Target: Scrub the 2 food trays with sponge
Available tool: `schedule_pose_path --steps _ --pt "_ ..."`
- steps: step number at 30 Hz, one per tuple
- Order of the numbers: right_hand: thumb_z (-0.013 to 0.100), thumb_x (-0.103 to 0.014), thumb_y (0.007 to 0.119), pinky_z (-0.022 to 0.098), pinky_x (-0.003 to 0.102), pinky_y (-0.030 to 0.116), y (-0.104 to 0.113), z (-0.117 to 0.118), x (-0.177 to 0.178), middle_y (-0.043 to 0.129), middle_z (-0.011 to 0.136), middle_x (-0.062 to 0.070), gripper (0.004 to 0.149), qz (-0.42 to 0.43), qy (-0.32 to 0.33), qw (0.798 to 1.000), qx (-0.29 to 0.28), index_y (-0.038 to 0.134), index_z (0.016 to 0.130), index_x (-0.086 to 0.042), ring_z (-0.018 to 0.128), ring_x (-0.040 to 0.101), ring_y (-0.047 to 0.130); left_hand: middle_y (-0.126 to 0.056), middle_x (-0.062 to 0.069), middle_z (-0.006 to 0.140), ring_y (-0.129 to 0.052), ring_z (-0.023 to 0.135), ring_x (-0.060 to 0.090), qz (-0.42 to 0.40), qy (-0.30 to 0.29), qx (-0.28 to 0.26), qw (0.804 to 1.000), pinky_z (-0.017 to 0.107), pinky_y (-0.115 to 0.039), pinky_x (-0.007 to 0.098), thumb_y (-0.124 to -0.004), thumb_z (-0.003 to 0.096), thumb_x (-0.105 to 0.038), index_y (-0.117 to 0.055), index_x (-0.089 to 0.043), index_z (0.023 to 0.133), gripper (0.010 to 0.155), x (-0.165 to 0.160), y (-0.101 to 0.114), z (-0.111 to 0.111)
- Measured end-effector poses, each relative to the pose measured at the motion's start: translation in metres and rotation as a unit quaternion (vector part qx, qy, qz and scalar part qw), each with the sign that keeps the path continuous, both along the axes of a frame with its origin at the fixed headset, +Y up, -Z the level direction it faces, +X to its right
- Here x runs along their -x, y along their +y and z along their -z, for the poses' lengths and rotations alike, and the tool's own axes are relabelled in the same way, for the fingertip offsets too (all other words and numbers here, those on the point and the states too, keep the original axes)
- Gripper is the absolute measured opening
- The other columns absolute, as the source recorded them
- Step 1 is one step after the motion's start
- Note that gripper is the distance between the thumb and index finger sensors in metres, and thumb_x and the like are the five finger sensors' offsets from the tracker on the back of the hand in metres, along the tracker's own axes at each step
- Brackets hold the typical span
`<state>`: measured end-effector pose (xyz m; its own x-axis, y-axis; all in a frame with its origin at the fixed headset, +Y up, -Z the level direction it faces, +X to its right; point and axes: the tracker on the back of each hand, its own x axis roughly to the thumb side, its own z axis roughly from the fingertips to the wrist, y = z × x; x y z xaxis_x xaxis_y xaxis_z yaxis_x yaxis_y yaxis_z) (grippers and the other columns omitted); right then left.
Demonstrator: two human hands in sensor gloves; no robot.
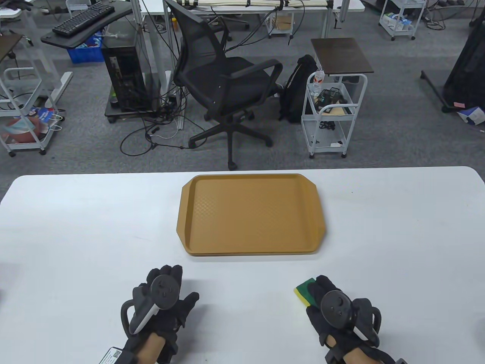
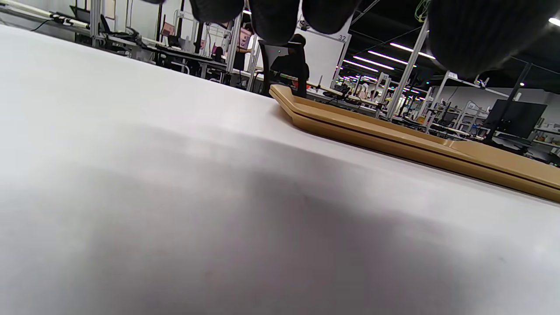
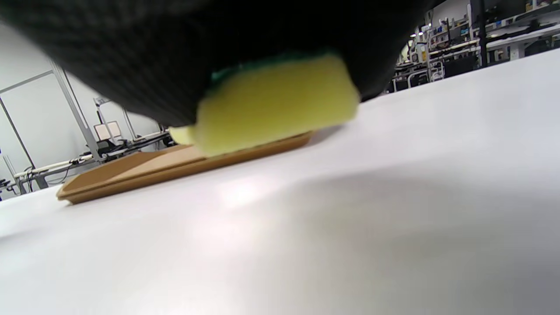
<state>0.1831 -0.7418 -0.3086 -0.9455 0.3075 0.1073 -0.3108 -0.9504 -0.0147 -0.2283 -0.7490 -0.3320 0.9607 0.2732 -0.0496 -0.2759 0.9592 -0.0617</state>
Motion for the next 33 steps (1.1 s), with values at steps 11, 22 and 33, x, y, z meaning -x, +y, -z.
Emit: schedule_pose_path --steps 11,22,33 --pt "0.043 -0.037 0.092 0.068 0.043 0.082 -0.026 0.007 0.008 0.065 0.107 0.012 0.052 -0.039 0.007 0.999 0.033 0.078 0.091 -0.023 0.091 0.032 0.084 -0.046 0.006 0.120 -0.042 0.113 0.044 0.018 -0.012 -0.002 1.000 0.077 -0.040 0.068 -0.076 0.0403 -0.067 -0.049 -0.031 0.113 0.086 -0.001 -0.001 -0.001" --pt "0.044 -0.044 0.090 0.071 0.056 0.069 -0.019 0.005 0.007 0.061 0.110 0.010 0.055 -0.049 0.014 0.998 0.037 0.080 0.093 -0.023 0.095 0.039 0.072 -0.046 0.006 0.120 -0.043 0.113 0.044 0.026 -0.012 0.000 1.000 0.077 -0.040 0.068 -0.076 0.0405 -0.067 -0.049 -0.031 0.113 0.086 -0.002 -0.001 -0.001" --pt "0.043 -0.051 0.087 0.073 0.061 0.064 0.010 -0.005 -0.005 0.059 0.111 0.010 0.062 0.006 0.005 1.000 -0.022 0.075 0.097 -0.024 0.099 0.040 0.067 -0.047 0.006 0.120 -0.043 0.113 0.044 0.028 -0.014 -0.002 0.999 0.076 -0.040 0.068 -0.076 0.0403 -0.067 -0.050 -0.031 0.113 0.086 -0.002 -0.001 -0.001"
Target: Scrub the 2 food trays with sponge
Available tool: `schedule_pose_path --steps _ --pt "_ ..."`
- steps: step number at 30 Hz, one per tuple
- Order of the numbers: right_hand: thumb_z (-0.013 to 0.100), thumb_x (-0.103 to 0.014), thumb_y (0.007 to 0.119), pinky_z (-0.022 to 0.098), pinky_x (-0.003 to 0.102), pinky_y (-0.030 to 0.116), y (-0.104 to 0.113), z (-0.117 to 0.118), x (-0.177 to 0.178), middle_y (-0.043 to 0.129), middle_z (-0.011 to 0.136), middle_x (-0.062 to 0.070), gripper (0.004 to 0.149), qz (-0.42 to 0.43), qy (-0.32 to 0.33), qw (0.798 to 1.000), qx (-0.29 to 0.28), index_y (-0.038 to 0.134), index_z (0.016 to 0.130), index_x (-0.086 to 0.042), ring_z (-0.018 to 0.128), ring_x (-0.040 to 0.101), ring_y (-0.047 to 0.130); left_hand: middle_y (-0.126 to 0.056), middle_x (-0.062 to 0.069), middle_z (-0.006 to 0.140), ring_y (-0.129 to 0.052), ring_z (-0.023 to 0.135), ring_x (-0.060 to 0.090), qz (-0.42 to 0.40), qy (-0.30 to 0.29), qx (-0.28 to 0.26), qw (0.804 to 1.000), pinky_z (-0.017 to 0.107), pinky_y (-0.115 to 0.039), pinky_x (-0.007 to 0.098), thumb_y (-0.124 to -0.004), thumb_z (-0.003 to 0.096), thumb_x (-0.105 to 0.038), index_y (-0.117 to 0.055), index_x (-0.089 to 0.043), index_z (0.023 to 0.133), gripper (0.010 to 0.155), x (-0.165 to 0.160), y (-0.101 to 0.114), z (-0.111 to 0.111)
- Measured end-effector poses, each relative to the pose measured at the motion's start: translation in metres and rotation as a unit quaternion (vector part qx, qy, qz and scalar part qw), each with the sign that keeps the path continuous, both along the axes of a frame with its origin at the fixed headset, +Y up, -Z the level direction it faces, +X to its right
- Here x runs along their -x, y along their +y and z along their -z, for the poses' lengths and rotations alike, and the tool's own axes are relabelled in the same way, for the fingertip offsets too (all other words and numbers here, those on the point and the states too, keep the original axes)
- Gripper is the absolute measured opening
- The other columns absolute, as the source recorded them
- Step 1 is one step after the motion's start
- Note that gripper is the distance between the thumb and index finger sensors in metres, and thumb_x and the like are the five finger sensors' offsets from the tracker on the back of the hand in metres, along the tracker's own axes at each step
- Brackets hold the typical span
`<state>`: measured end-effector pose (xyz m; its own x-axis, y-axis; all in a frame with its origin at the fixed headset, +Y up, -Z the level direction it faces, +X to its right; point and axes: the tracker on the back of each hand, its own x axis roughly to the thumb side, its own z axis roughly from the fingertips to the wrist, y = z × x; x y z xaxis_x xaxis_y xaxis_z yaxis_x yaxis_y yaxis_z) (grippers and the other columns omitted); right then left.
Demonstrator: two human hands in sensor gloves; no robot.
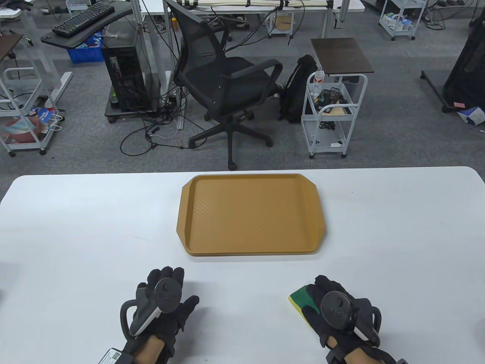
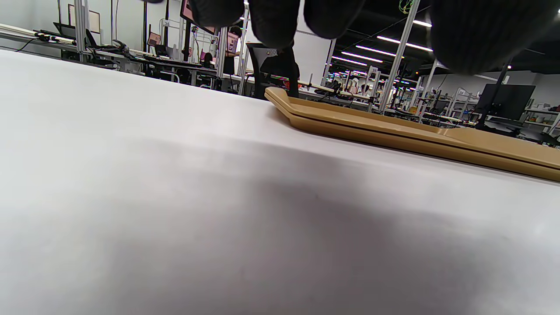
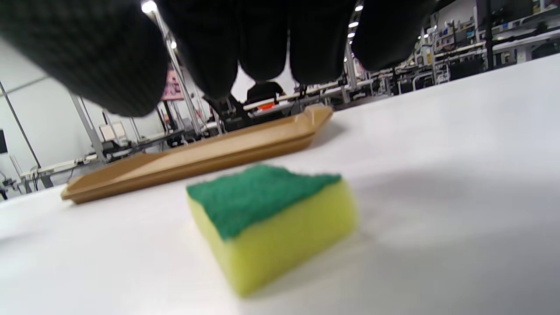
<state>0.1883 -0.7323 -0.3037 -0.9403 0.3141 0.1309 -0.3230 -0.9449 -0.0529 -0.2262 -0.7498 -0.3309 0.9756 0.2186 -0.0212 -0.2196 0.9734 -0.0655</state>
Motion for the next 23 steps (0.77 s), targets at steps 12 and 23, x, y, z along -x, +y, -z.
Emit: schedule_pose_path --steps 12,23 --pt "0.041 -0.055 0.086 0.077 0.065 0.054 0.022 -0.012 -0.016 0.051 0.114 0.008 0.073 0.023 -0.018 0.998 -0.051 0.064 0.104 -0.025 0.106 0.041 0.055 -0.046 0.006 0.120 -0.043 0.113 0.044 -0.006 -0.004 0.005 1.000 0.077 -0.040 0.069 -0.075 0.0404 -0.068 -0.049 -0.031 0.114 0.086 -0.001 0.003 0.002" --pt "0.041 -0.057 0.085 0.077 0.066 0.051 0.022 -0.012 -0.015 0.049 0.115 0.008 0.075 0.015 -0.016 0.998 -0.052 0.063 0.105 -0.025 0.107 0.041 0.052 -0.046 0.006 0.120 -0.043 0.113 0.044 0.002 -0.004 0.010 1.000 0.077 -0.040 0.069 -0.075 0.0404 -0.068 -0.048 -0.031 0.114 0.086 -0.001 0.000 0.003"
